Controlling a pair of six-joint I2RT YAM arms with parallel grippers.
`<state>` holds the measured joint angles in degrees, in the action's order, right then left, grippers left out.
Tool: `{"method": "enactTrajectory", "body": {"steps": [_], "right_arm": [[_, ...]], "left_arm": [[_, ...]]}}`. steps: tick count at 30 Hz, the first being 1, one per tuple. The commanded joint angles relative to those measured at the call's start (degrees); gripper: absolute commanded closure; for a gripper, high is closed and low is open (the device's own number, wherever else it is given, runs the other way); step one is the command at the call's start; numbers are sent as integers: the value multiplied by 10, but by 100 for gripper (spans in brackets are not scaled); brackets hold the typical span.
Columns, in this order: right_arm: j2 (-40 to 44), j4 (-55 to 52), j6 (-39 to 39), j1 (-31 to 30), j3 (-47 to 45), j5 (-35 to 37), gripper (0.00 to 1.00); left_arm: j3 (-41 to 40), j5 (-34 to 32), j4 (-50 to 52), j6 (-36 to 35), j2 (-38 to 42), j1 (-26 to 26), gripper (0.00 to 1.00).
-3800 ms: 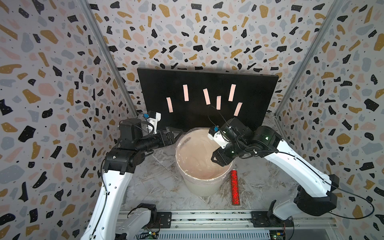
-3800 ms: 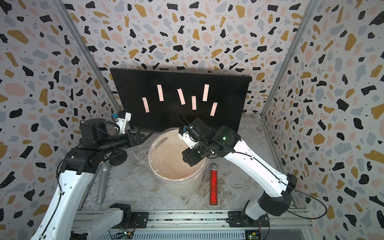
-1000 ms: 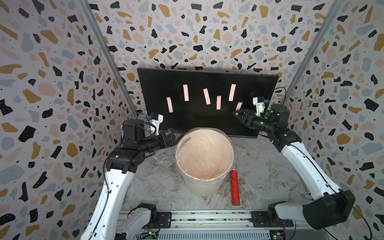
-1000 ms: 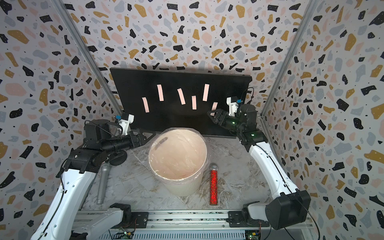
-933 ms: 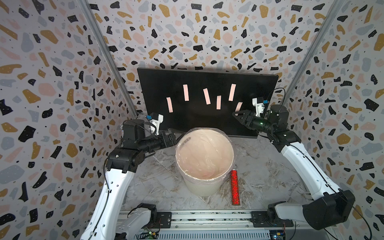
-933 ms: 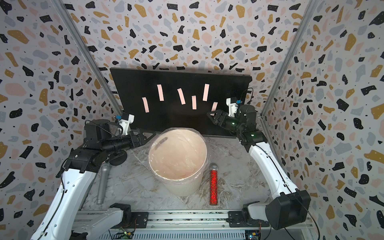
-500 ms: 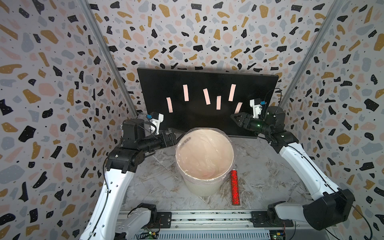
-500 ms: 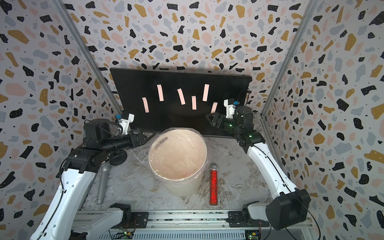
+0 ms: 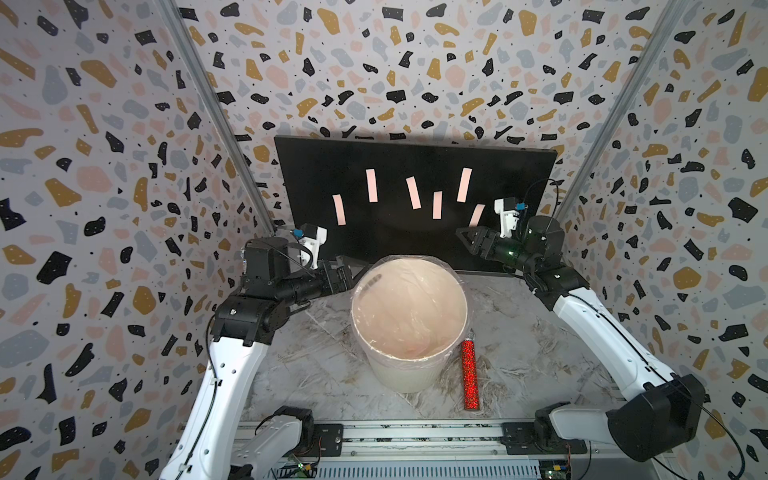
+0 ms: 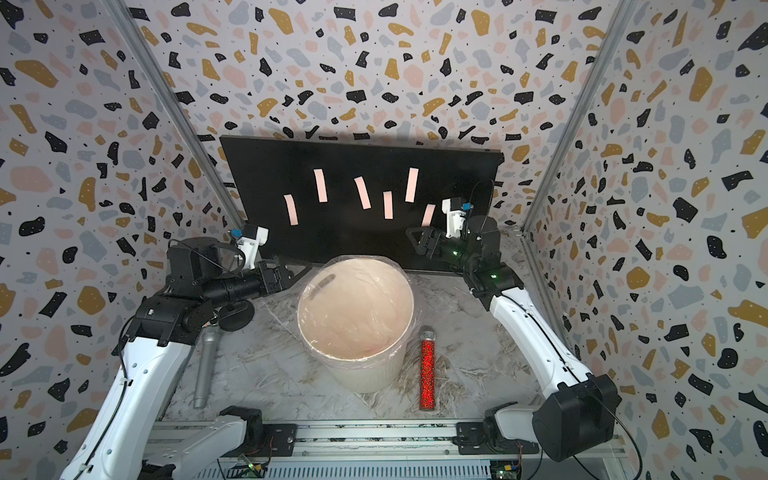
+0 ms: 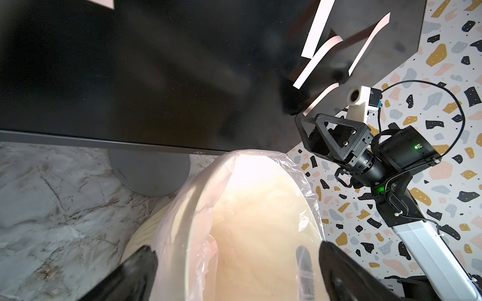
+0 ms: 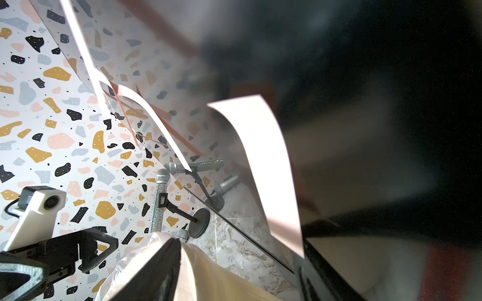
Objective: Remove the sticky note from the monitor
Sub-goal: Tear off the sticky note from the monitor.
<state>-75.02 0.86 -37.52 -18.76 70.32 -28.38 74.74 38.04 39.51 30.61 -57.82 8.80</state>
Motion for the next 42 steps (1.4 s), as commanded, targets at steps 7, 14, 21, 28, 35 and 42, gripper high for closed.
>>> {"method": "enactTrajectory", "body": {"steps": [7, 14, 21, 28, 35, 42], "right_arm": [[23, 43, 10, 1, -4, 43, 30], [19, 42, 1, 0, 1, 51, 34], [19, 19, 2, 1, 4, 57, 46], [17, 13, 1, 1, 12, 60, 67], [13, -8, 1, 1, 26, 66, 92], [16, -21, 1, 1, 30, 66, 100]], "left_arm": [[12, -1, -2, -14, 7, 3, 1], [12, -1, -2, -14, 6, 3, 1], [12, 0, -1, -14, 7, 3, 1], [9, 0, -2, -14, 9, 3, 1], [12, 0, -1, -14, 9, 3, 1], [15, -1, 2, -15, 9, 3, 1]]}}
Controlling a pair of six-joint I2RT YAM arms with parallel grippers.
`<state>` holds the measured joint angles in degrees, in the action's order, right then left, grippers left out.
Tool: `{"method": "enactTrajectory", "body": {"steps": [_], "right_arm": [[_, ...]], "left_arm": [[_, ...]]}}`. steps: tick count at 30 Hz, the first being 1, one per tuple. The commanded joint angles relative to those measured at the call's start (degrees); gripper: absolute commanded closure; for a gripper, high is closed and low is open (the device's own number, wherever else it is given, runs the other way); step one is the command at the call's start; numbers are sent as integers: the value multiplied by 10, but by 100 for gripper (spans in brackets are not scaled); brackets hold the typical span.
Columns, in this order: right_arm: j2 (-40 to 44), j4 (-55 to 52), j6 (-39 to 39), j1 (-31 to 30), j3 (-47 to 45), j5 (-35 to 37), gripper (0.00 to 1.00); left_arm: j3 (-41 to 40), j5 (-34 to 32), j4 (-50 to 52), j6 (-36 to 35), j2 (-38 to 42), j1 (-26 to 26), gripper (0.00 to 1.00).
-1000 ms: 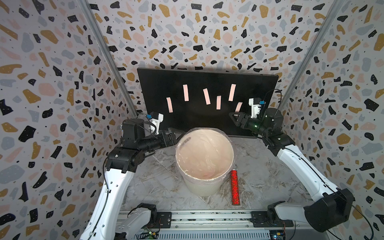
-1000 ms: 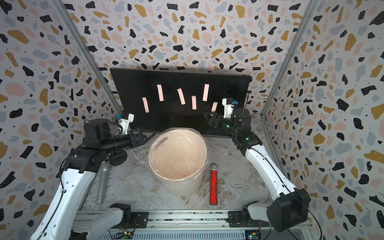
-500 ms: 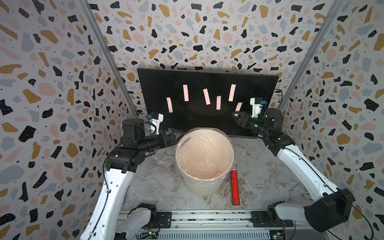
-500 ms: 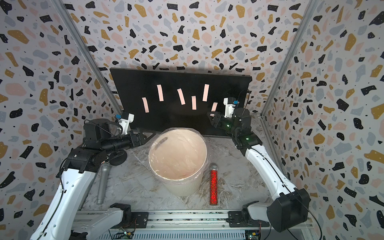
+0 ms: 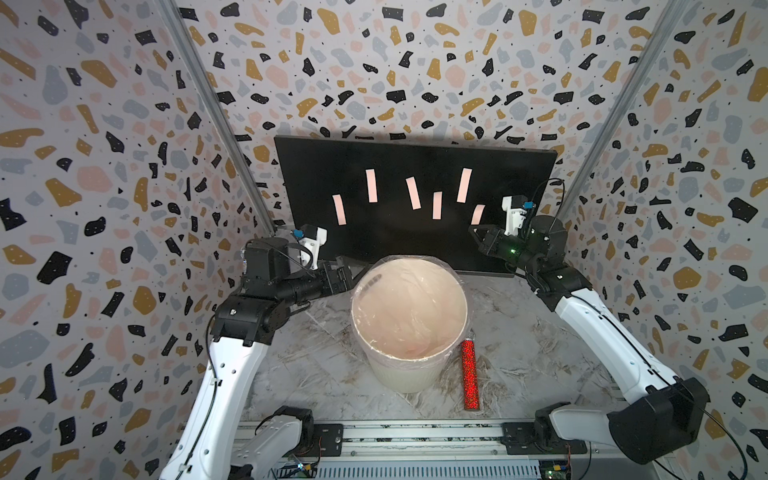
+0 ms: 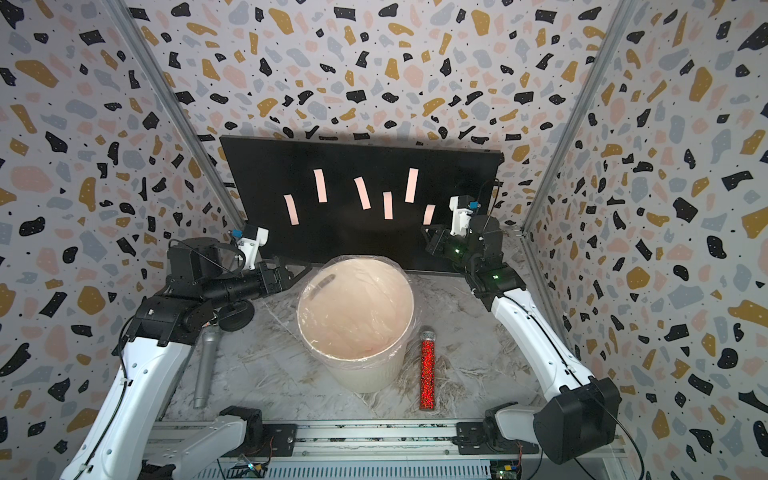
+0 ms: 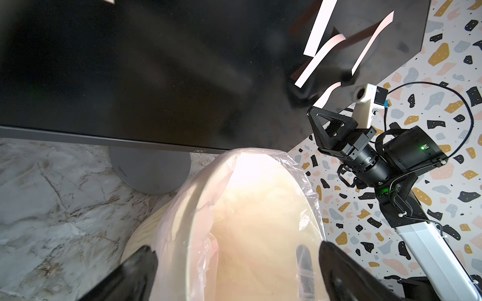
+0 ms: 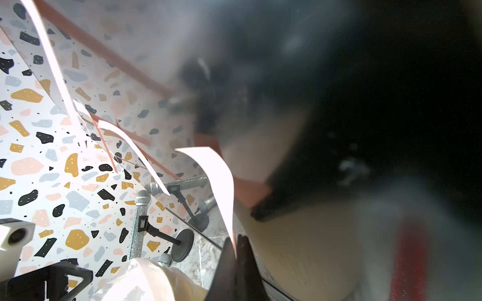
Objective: Remove the sticky note from the monitor
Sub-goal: Tear off the sticky note from the monitor.
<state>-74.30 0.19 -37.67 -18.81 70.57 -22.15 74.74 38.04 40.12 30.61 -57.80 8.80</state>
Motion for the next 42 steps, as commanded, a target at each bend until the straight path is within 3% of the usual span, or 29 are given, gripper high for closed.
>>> {"method": "enactTrajectory", "body": {"steps": [1, 28, 42], "right_arm": [[11, -16, 3, 2, 28, 3, 100], [99, -127, -3, -4, 32, -91, 100], [103, -247, 62, -123, 77, -87, 100]], "left_arm": [[15, -1, -4, -13, 9, 3, 1], [19, 1, -5, -9, 9, 3, 1], [17, -1, -3, -8, 13, 5, 1]]}}
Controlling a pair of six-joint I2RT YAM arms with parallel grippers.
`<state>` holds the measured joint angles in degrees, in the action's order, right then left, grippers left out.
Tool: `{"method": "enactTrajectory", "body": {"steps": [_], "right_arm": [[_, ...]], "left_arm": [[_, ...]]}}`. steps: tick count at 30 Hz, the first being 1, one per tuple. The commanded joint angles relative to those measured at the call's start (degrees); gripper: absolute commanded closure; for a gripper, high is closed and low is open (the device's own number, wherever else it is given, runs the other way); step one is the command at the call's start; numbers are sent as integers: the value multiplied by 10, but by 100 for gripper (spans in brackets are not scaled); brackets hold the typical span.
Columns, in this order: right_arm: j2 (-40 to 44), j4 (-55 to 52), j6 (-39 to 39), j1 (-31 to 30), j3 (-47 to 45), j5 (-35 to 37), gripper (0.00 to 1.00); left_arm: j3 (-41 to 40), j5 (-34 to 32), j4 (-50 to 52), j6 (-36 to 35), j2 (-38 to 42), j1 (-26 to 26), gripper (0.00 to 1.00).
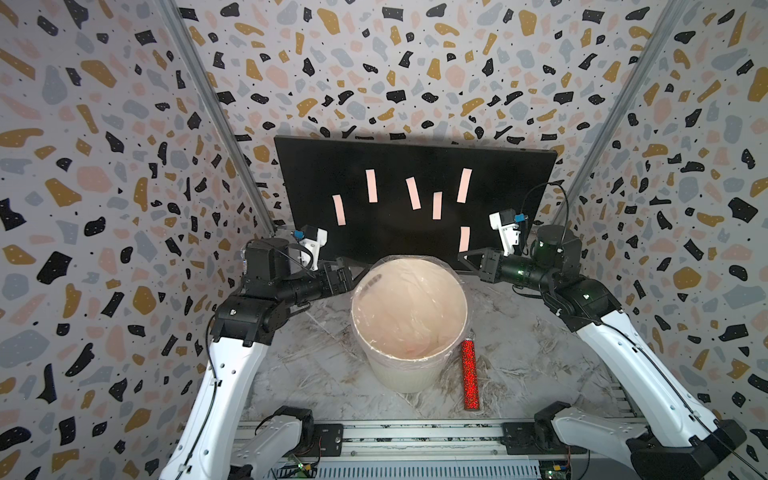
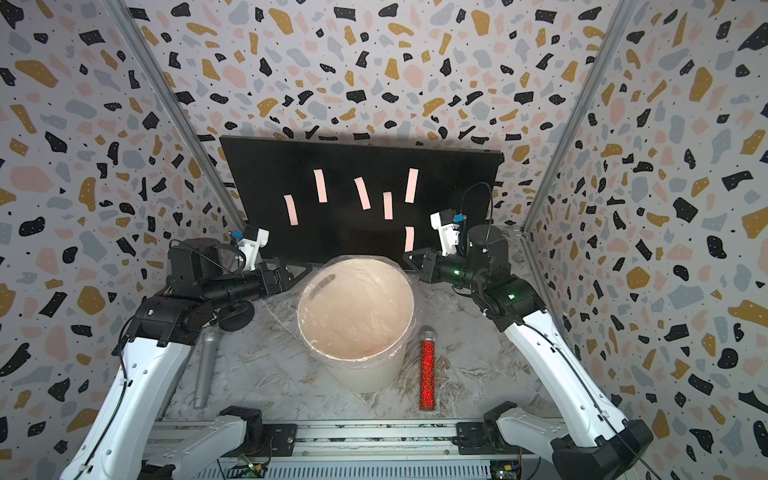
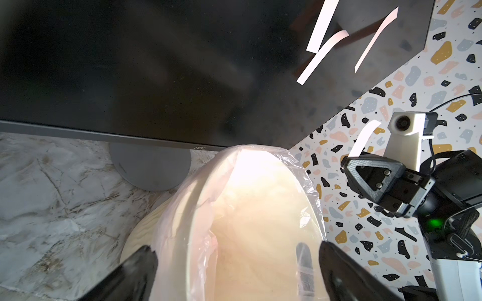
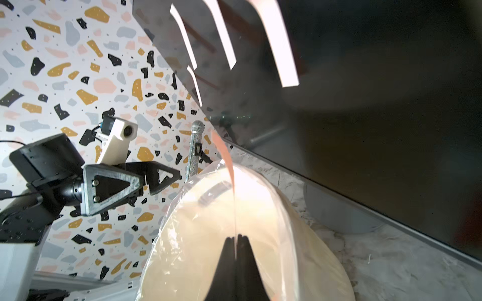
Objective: Remove the sticky note from the monitor
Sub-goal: Tear off the sticky note from the monitor, then place the sticky note in the trash bin.
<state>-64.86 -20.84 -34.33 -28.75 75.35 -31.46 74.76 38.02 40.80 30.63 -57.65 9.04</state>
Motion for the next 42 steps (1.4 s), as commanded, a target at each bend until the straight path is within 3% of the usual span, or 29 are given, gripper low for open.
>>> {"method": "enactTrajectory", "body": {"steps": [1, 17, 27, 42], "right_arm": [[6, -47, 36, -35, 34, 11, 100], [-92, -272, 187, -246, 155, 153, 100], [-150, -322, 209, -317, 179, 230, 100], [-166, -351, 217, -341, 201, 287, 62]], "left_arm": [[16, -1, -10, -8, 12, 3, 1], [1, -12, -8, -5, 21, 3, 0], [-2, -12, -12, 1, 24, 3, 1], [-2, -13, -11, 3, 25, 3, 1]]}}
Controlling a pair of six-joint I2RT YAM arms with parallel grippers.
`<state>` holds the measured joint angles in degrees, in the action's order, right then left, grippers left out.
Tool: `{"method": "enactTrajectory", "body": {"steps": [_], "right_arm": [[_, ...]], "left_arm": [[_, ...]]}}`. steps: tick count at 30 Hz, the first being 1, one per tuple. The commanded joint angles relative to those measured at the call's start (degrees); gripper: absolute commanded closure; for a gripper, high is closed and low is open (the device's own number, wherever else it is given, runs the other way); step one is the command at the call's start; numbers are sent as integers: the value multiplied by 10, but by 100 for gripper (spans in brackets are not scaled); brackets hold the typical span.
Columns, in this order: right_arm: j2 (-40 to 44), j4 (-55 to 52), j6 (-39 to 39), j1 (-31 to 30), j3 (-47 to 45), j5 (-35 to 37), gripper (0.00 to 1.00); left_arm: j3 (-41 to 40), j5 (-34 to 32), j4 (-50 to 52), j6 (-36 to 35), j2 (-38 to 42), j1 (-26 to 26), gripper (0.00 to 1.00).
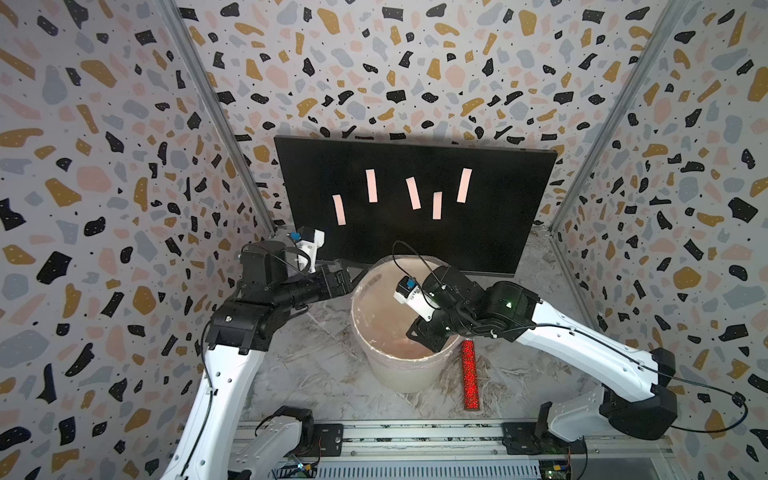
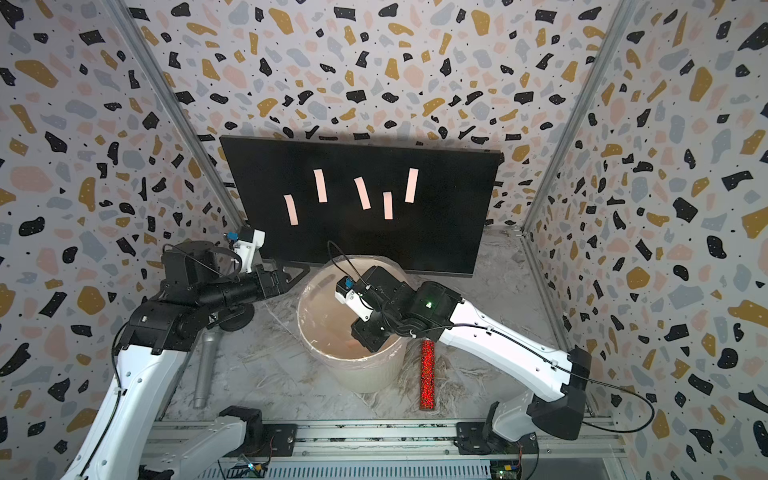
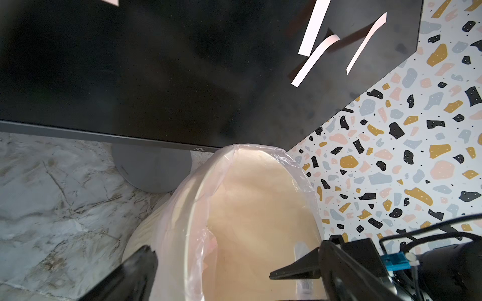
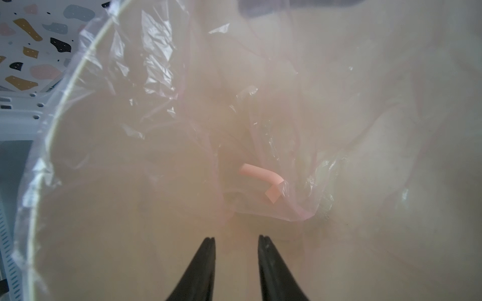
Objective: Remove the sticky note from the monitor
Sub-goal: Place the sticky note in the trash bin.
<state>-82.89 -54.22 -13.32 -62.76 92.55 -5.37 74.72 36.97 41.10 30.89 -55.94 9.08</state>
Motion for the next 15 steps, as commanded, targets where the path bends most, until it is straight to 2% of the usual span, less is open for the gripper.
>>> {"method": "enactTrajectory", "body": {"steps": [1, 15], "right_arm": [[16, -17, 9, -1, 32, 32, 59], [15, -34, 51, 1, 139, 112, 35]], "left_arm": [[-2, -2, -14, 0, 8, 2, 1], [1, -1, -15, 1, 7, 2, 1]]}}
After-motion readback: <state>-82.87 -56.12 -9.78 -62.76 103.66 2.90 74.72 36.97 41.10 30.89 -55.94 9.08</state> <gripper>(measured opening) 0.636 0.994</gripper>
